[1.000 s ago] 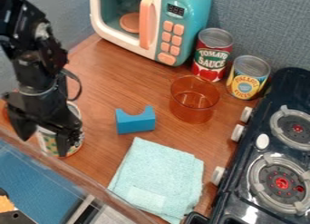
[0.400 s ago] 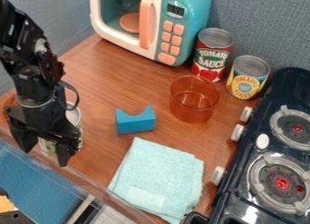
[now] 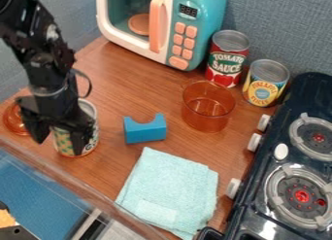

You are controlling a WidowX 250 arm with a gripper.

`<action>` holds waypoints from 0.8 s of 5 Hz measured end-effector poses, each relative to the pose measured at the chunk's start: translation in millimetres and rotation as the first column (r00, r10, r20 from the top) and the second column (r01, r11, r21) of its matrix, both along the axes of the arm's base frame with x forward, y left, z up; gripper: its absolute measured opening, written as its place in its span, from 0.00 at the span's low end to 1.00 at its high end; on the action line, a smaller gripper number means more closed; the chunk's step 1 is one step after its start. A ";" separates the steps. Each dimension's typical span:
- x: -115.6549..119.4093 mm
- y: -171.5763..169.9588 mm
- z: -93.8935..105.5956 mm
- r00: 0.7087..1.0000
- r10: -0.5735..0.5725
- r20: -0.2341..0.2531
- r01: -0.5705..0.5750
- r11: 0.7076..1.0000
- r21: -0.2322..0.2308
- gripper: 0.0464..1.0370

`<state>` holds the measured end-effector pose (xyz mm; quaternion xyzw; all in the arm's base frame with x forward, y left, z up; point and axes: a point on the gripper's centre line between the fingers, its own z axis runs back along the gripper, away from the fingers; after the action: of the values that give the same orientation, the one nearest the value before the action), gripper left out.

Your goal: Push the tin to the left upper corner of the table

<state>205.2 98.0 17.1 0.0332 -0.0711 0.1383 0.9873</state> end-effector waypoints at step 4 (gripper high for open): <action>85.4 45.8 9.6 0.991 0.128 0.028 -0.129 0.991 0.028 0.96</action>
<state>290.6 143.8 26.7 0.0508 -0.0837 0.2008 0.9747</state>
